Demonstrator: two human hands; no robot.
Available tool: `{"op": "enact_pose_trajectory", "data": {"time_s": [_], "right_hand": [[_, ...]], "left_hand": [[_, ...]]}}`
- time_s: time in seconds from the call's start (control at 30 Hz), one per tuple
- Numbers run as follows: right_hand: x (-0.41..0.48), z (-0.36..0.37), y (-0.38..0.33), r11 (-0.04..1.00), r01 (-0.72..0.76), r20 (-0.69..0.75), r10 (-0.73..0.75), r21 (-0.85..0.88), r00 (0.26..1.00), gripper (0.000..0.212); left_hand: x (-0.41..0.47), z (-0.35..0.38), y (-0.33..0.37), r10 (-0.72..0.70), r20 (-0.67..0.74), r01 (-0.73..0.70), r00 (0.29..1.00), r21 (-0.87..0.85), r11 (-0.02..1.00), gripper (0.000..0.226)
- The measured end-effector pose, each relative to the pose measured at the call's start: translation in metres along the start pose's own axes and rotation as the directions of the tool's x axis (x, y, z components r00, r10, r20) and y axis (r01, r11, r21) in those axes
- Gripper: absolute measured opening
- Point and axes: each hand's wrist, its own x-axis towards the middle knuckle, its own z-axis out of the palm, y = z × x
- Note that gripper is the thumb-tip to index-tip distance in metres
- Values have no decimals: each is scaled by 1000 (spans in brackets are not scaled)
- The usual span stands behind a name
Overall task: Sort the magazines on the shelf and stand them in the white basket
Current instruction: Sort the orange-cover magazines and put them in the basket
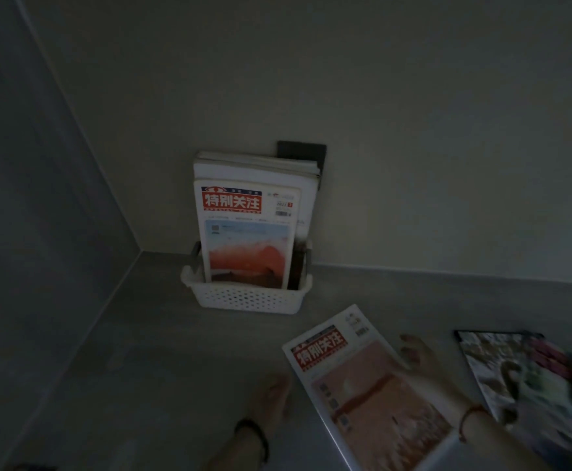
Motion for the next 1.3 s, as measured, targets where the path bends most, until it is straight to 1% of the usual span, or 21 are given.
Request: {"op": "enact_pose_trajectory", "data": {"time_s": [0.07, 0.17, 0.23, 0.3, 0.33, 0.4, 0.47, 0.5, 0.53, 0.63, 0.7, 0.77, 0.83, 0.87, 0.93, 1.0, 1.03, 1.1, 1.17, 1.23, 1.3], "right_hand": [[-13, -4, 23, 996, 10, 8, -9, -86, 1000, 56], [-24, -4, 46, 989, 44, -26, -48, -140, 999, 58], [-27, -4, 51, 990, 38, -53, -46, -137, 998, 52], [-30, -6, 53, 996, -7, -50, 3, -90, 999, 42], [-31, -7, 54, 998, -32, -39, 30, -59, 999, 36], [-35, -5, 58, 999, -49, -33, 48, -21, 998, 21], [-40, -2, 63, 999, -31, -9, 30, -13, 999, 16], [-42, -2, 64, 1000, -18, 16, 18, -10, 1000, 15], [-43, -1, 64, 1000, -4, 40, 4, -1, 999, 15], [-41, -3, 57, 998, 56, 52, -57, 18, 997, 7], [-38, -2, 46, 995, 93, 16, -94, 39, 995, 10], [-37, 1, 21, 991, 88, 53, -94, 100, 994, 21], [-33, 2, -16, 979, 129, 100, -146, 161, 984, 21], [-30, 3, -37, 968, 180, 106, -200, 174, 974, 20], [-18, 5, -82, 935, 351, 79, -355, 55, 932, 15], [-6, 12, -129, 863, 500, 7, -501, -67, 866, 5], [-3, 18, -152, 823, 561, -26, -565, -88, 825, 1], [3, 35, -196, 751, 657, -73, -660, -66, 748, 9], [15, 54, -227, 708, 705, -88, -705, -35, 704, 11], [30, 72, -243, 714, 699, -99, -700, -52, 708, 13], [46, 90, -246, 726, 680, -84, -687, -102, 721, 17]], "left_hand": [[-15, 20, -4, 9, 9, -8, 1000, -79, 997, 38], [-30, 44, -3, -74, 48, 81, 996, -188, 979, 24], [-38, 49, -3, -120, 62, 133, 991, -310, 941, 14], [-41, 47, -4, -151, 105, 182, 983, -448, 875, 12], [-44, 46, -3, -164, 123, 203, 979, -463, 863, 11], [-46, 49, -4, -193, 129, 228, 973, -367, 902, 7], [-44, 55, -8, -176, 47, 182, 983, -159, 971, 16], [-45, 57, -9, -152, 13, 152, 988, -78, 985, 18], [-46, 57, -8, -129, -1, 129, 992, -44, 991, 17], [-49, 52, 6, -47, 26, 50, 999, -115, 992, 8], [-50, 42, 22, 30, 86, -15, 996, -174, 985, 5], [-52, 26, 46, 107, 167, -73, 980, -199, 977, 8], [-47, 1, 71, 184, 202, -148, 962, -179, 973, 15], [-43, -12, 85, 225, 195, -193, 955, -168, 967, 16], [-34, -40, 119, 323, 133, -299, 937, -173, 939, 19], [-22, -67, 155, 416, 41, -407, 909, -133, 904, 21], [-16, -78, 171, 453, 0, -450, 892, -106, 887, 21], [-1, -100, 201, 499, -64, -503, 864, -80, 860, 20], [16, -118, 223, 540, -107, -546, 835, -38, 837, 20], [34, -133, 236, 553, -144, -552, 821, 48, 832, 27], [52, -142, 239, 533, -186, -511, 825, 155, 846, 33]]}}
